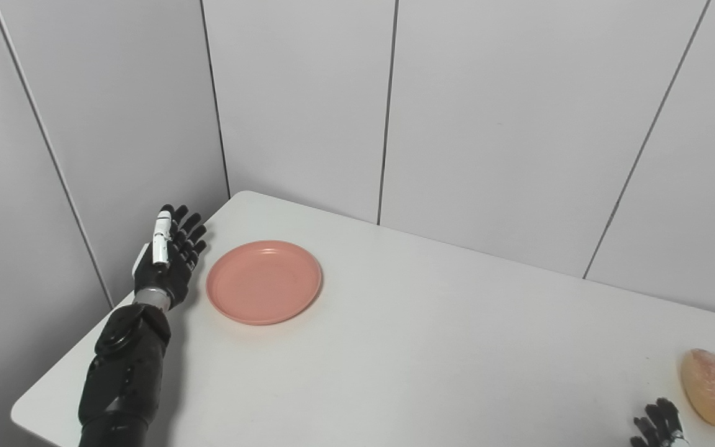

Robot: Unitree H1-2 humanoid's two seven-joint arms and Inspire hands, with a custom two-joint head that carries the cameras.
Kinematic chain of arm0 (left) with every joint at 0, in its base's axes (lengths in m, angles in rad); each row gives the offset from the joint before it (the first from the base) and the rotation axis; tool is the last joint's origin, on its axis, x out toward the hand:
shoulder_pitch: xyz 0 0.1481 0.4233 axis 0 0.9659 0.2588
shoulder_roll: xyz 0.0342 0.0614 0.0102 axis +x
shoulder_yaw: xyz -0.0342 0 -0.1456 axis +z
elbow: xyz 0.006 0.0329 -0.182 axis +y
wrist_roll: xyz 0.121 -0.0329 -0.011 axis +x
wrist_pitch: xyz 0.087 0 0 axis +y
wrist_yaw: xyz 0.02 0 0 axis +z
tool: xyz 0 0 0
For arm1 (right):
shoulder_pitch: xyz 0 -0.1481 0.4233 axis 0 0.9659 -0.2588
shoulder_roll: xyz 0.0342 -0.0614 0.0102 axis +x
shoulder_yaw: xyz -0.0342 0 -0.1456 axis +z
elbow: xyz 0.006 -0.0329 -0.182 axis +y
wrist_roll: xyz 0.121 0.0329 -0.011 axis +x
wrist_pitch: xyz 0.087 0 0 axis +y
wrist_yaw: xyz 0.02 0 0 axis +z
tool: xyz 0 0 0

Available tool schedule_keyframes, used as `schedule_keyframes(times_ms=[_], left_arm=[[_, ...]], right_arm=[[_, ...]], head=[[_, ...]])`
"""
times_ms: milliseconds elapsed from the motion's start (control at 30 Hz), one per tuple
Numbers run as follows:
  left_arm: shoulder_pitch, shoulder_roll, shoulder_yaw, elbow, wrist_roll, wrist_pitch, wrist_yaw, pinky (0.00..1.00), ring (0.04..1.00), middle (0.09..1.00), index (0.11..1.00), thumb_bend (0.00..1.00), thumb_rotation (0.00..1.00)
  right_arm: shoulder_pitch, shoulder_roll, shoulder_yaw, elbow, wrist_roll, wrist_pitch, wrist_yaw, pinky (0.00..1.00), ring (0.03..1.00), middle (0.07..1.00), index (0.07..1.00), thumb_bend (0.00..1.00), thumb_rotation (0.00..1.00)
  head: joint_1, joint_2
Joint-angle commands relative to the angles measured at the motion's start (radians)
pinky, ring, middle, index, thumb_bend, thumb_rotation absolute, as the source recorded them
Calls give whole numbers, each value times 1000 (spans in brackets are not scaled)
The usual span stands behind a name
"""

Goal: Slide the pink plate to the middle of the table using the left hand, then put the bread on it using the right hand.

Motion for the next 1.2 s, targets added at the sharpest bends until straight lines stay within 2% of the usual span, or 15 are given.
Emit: schedule_keyframes(times_ms=[0,300,467,733,933,1167], left_arm=[[-22,17,-5,-16,2,-40,-12,1000,960,955,943,342,1000],[-17,1,-16,1,4,-46,-2,974,943,945,936,298,1000],[-20,-3,-21,15,13,-50,5,961,943,945,936,314,1000],[-27,-1,-30,71,10,-78,-24,987,953,954,939,342,1000],[-30,-17,-22,79,-2,-72,-11,956,942,945,933,344,1000],[-28,-23,-30,95,-7,-84,-26,953,938,941,931,328,1000]], right_arm=[[-20,-10,-9,-19,9,-13,10,1000,1000,1000,1000,230,1000],[-17,-14,-11,-26,12,-10,11,1000,1000,1000,1000,237,1000],[-17,-15,-11,-29,13,-10,11,1000,1000,1000,1000,240,1000],[-20,-11,-11,-27,10,-9,5,1000,1000,1000,1000,241,1000],[-19,-12,-8,-31,8,-13,8,1000,1000,1000,1000,237,1000],[-20,-10,-7,-32,-7,-16,1,1000,1000,1000,1000,249,1000]], head=[[-1,1],[-1,7],[-3,9],[-8,12],[-10,15],[-15,17]])
